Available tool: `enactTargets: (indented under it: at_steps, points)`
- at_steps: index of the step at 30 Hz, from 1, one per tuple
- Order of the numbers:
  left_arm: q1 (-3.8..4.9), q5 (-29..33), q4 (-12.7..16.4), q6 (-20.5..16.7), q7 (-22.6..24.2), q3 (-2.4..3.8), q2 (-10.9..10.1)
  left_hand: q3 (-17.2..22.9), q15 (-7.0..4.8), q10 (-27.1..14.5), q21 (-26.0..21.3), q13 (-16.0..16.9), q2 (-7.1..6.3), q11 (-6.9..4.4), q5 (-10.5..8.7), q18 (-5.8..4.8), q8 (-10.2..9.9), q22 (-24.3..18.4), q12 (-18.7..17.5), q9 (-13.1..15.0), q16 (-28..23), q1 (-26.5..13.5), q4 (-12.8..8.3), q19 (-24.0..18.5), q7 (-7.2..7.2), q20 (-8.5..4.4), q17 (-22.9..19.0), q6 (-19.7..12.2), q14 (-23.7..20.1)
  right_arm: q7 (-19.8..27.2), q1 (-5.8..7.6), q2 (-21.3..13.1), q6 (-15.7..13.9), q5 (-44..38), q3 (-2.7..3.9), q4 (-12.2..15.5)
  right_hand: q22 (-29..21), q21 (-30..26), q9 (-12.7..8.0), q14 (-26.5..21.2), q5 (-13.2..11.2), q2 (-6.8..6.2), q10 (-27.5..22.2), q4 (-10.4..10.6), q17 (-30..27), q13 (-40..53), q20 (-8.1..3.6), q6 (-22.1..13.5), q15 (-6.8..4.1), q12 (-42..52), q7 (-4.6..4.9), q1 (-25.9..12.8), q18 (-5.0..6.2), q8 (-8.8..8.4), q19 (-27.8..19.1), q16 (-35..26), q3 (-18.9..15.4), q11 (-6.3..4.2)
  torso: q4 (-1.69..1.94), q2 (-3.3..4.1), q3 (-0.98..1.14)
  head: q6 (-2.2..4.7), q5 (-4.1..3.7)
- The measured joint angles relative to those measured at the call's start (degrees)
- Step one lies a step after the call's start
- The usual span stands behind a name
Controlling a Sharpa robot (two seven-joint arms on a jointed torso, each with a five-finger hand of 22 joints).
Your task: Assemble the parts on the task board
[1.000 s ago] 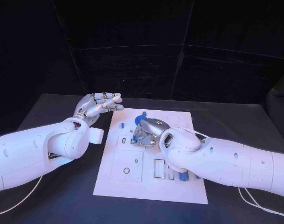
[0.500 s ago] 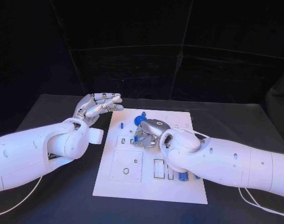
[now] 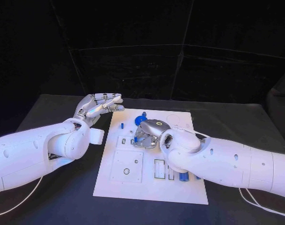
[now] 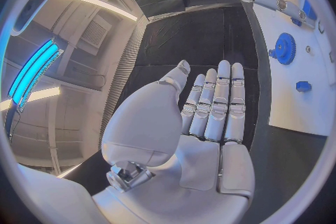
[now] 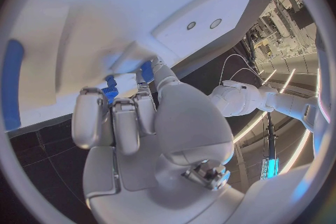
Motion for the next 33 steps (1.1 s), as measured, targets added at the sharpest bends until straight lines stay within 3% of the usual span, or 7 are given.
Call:
enactTargets:
  at_steps: [8, 26, 30, 33]
  points:
    - [0.0, 0.01, -0.3, 0.27, -0.15, 0.0, 0.05, 0.0, 0.0, 0.0, 0.0, 0.0, -0.21, 0.0, 0.0, 0.0, 0.0, -0.05, -0.22, 0.0, 0.0, -0.21, 0.0, 0.0, 0.0, 0.0, 0.0, 0.0, 0.0, -0.38, -0.03, 0.02, 0.3, -0.78, -0.02, 0.14, -0.35, 0.0, -0.54, 0.0, 0.04, -1.22, -0.54, 0.01, 0.0, -0.92, 0.21, -1.59, 0.0, -1.56, 1.07, -1.2, -0.01, -1.09, 0.2, 0.0, 0.31, 0.54, 0.0, -0.01, 0.0, -0.13, 0.0]
    - [0.0, -0.14, -0.33, 0.49, -0.26, 0.0, 0.09, 0.0, 0.0, 0.0, 0.0, 0.0, -0.2, 0.0, 0.0, -0.01, 0.0, -0.04, -0.22, 0.0, 0.0, -0.2, 0.0, 0.0, 0.0, 0.0, -0.01, 0.0, 0.0, -1.2, -0.01, -0.07, 0.81, -1.83, -0.01, 0.53, -0.86, 0.0, -0.4, 0.0, 0.04, -2.63, -1.34, 0.38, -0.01, -2.52, 0.63, -2.83, 0.42, -2.49, 1.44, -2.16, -0.01, -1.75, -0.22, 0.0, 0.34, 0.91, 0.04, -0.01, -0.03, -0.29, 0.07]
    - [0.0, -0.15, -0.33, 0.5, -0.27, 0.0, 0.09, 0.0, 0.0, 0.0, 0.0, 0.0, -0.2, 0.0, 0.0, 0.0, 0.0, -0.04, -0.22, 0.0, 0.0, -0.2, 0.0, 0.0, 0.0, 0.0, -0.02, 0.0, 0.0, -1.36, -0.01, -0.07, 0.84, -1.91, -0.02, 0.59, -1.01, -0.14, -0.45, 0.21, 0.04, -3.49, -1.68, 0.75, -0.01, -2.47, 0.63, -3.64, 0.62, -2.83, 1.54, -3.03, -0.01, -2.02, -0.22, 0.0, -0.02, 1.25, 0.04, -0.01, -0.03, -0.26, 0.08]
    - [0.0, -0.16, -0.34, 0.51, -0.29, 0.0, 0.09, 0.0, 0.0, 0.0, 0.0, 0.0, -0.2, 0.0, 0.0, 0.0, 0.0, -0.03, -0.22, 0.0, 0.0, -0.2, 0.0, 0.0, 0.0, 0.0, 0.04, 0.0, 0.0, -1.57, -0.03, -0.03, 0.82, -1.95, -0.04, 0.59, -1.44, -0.3, -0.54, 0.0, 1.59, -4.88, -2.36, 1.69, -0.02, -2.48, 0.94, -4.98, 0.83, -3.55, 1.81, -4.41, -0.01, -2.22, -0.53, -0.27, -0.96, 1.49, 0.04, -0.01, -0.03, -0.3, 0.09]
